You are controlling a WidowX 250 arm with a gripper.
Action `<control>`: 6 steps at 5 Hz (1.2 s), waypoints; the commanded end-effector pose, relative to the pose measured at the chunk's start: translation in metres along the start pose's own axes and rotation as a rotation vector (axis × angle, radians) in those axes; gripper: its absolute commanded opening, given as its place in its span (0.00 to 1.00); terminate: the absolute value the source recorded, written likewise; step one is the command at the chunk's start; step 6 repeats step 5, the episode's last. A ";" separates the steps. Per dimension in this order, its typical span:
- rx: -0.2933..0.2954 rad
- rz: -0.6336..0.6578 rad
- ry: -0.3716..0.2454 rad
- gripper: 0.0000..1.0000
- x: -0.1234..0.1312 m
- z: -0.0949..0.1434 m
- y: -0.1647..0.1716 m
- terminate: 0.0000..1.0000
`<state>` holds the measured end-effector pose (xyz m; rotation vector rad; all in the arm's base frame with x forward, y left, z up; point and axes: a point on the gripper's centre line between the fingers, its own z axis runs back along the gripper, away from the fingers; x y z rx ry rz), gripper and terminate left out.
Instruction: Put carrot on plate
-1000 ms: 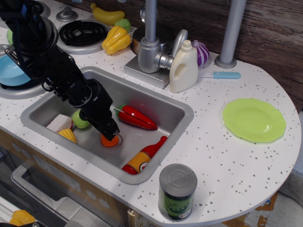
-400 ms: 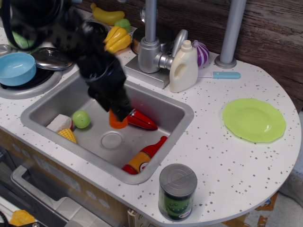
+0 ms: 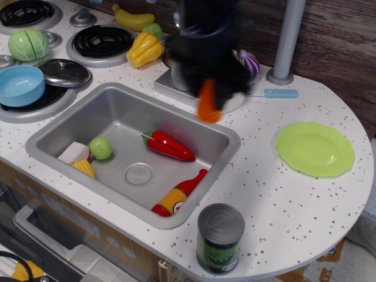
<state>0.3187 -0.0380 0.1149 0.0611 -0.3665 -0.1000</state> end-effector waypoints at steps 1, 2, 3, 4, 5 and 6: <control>-0.049 0.025 -0.086 0.00 0.048 0.002 -0.061 0.00; -0.070 0.029 -0.103 0.00 0.062 -0.018 -0.093 0.00; -0.086 0.005 -0.142 0.00 0.066 -0.039 -0.106 0.00; -0.113 -0.027 -0.119 0.00 0.070 -0.063 -0.101 0.00; -0.149 -0.058 -0.118 1.00 0.073 -0.075 -0.098 1.00; -0.149 -0.058 -0.118 1.00 0.073 -0.075 -0.098 1.00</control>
